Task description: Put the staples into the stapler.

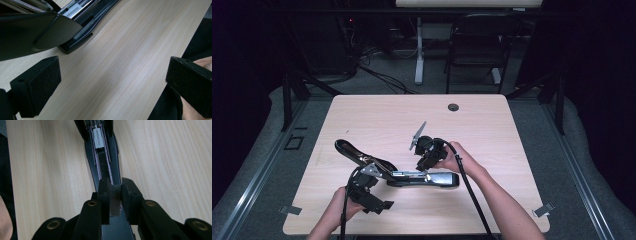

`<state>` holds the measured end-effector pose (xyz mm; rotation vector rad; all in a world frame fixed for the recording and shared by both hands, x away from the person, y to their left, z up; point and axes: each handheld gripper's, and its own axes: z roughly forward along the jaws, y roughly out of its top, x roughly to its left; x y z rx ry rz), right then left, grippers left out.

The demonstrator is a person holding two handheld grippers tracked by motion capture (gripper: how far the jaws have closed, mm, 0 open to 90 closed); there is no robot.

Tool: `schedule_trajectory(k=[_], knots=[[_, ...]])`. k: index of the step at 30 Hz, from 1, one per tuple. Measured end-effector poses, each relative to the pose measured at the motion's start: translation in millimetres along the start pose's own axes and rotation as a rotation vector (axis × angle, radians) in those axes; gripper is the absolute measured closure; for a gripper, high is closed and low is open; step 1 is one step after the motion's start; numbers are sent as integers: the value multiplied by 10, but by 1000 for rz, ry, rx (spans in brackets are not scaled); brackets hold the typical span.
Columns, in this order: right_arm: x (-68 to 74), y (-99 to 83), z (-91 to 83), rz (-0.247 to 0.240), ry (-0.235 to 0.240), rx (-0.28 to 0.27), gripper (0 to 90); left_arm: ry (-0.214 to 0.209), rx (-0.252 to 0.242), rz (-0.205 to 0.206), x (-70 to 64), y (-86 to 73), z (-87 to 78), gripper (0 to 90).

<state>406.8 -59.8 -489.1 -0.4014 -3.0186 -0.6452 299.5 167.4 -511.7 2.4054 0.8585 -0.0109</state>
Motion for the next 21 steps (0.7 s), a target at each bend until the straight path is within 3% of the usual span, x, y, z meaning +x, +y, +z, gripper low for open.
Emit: schedule_trajectory(k=[21], knots=[[14, 43, 94, -57, 20, 42, 780, -1, 7, 2, 0, 4, 14, 1]])
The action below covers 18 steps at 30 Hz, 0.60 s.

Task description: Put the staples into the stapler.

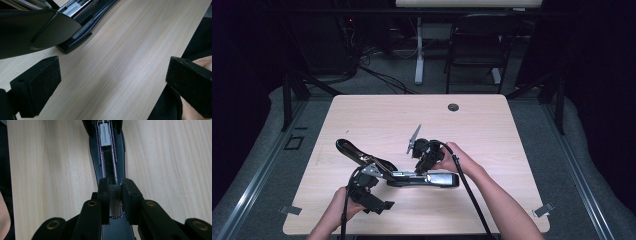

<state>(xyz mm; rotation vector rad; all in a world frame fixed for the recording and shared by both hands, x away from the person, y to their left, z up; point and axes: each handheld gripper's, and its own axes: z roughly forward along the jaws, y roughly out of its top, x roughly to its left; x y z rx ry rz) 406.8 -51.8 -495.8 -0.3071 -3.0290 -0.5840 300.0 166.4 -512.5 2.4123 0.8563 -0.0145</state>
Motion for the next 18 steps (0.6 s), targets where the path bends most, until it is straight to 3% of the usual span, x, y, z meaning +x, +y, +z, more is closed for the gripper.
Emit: schedule_trajectory(k=[18], knots=[[31, 44, 53, -42, -12, 47, 779, -1, 2, 0, -5, 3, 10, 1]])
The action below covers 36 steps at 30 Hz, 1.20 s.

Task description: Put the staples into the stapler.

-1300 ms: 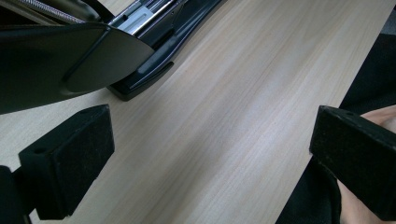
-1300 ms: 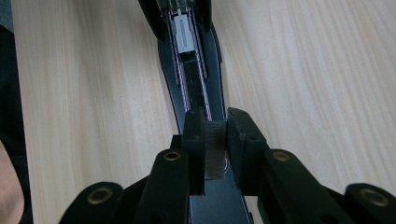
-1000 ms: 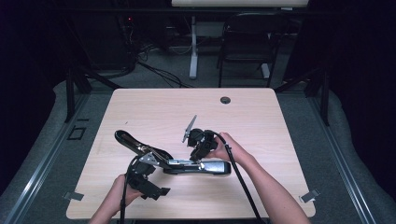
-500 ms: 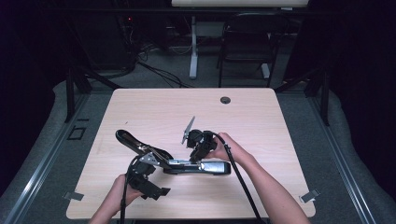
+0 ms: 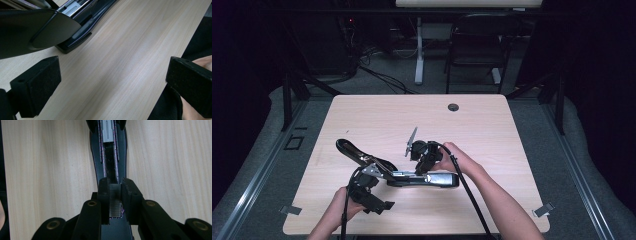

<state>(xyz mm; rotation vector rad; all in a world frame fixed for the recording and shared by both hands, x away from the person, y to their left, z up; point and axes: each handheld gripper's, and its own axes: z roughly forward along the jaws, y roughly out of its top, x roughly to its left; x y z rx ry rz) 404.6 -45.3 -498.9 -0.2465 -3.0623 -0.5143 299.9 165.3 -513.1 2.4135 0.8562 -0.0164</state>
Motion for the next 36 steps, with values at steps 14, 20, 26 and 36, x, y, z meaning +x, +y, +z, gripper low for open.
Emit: schedule_trajectory(k=[14, 20, 26, 36], knots=[[-1, 7, 18, -24, -1, 25, 777, 0, 2, -1, -2, 1, 2, 1], [-10, 1, 38, -26, 6, 31, 770, -1, 2, -1, -2, 2, 4, 1], [-14, -6, 51, -18, 8, 31, 753, -1, 1, -1, -2, 2, 3, 1], [-20, -60, 50, -8, 16, 29, 730, -2, 6, 4, 1, 4, 6, 1]])
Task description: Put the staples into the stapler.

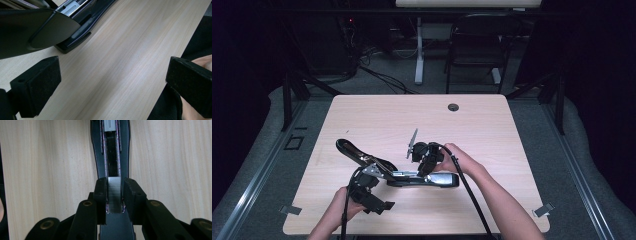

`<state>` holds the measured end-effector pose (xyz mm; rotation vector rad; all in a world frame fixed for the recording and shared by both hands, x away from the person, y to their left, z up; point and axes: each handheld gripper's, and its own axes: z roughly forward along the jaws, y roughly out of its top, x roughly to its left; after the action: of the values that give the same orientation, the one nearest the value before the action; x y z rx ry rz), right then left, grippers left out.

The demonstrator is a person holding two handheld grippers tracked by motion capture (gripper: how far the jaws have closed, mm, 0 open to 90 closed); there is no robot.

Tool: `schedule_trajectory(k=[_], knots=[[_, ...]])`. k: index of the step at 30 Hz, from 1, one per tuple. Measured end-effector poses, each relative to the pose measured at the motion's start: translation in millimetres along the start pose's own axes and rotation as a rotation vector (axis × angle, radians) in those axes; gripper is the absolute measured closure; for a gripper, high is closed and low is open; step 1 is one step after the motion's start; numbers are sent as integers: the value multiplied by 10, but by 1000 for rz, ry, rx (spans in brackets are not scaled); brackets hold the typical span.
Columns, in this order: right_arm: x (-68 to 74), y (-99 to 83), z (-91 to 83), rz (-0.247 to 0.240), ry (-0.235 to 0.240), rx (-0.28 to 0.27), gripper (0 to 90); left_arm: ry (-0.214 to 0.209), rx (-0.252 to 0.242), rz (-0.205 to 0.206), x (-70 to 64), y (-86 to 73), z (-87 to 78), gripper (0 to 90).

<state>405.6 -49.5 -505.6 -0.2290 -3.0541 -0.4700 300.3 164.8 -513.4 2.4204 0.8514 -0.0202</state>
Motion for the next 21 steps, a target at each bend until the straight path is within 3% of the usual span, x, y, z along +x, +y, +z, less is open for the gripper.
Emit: schedule_trajectory(k=[8, 16, 21], knots=[[3, -16, -28, -15, -2, -16, 776, 1, 1, 0, 0, 1, 3, 1], [22, 4, -24, -51, -14, 7, 769, 1, 6, 3, 2, 1, 2, 1], [28, 3, -16, -50, -8, -3, 734, 1, 3, -1, 2, -1, 2, 1]])
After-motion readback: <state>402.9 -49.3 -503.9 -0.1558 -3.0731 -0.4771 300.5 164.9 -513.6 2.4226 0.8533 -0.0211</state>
